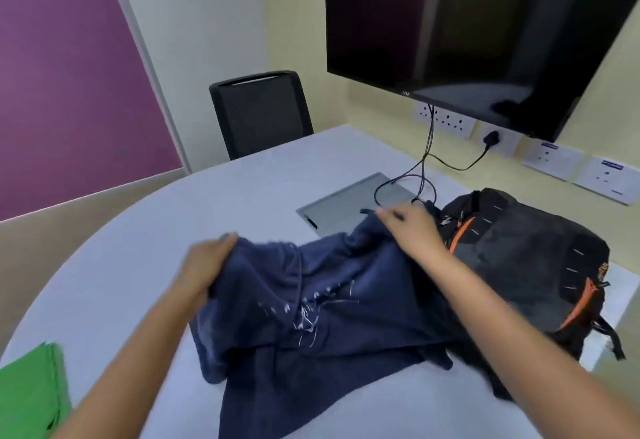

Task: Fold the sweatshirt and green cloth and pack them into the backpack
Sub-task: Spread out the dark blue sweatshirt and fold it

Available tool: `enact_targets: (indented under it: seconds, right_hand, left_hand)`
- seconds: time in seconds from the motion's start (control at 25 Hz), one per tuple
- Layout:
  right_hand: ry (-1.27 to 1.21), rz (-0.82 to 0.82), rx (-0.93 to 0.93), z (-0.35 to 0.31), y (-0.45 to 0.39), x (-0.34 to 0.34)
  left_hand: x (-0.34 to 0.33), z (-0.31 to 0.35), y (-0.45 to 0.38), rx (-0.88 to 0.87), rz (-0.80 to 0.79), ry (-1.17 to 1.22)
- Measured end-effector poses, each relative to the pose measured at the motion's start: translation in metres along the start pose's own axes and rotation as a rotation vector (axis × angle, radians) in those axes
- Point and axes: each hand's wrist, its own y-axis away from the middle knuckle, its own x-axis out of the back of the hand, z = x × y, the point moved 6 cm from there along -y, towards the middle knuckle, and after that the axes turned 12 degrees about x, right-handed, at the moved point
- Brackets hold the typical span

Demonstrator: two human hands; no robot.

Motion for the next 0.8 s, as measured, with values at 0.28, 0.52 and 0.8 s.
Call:
enact_targets:
  seconds: [0.28,0.52,0.8]
  right_hand:
    - [-0.309,-0.378,-0.117,-0.006,0.135,-0.129]
    - [-0.434,-0.307,0.027,-0.042,0.142,-0.096]
    - [-0.282,-0.627,0.055,-0.039,0.181,-0.125]
  left_hand:
    - [-0.105,-0.093,0.067,0.152,-0.077,0.136]
    - [-0.102,-0.089,0.069,0.15,-0.092,0.237]
    - [-0.113,-0.096,0.087,0.147,-0.248,0.229]
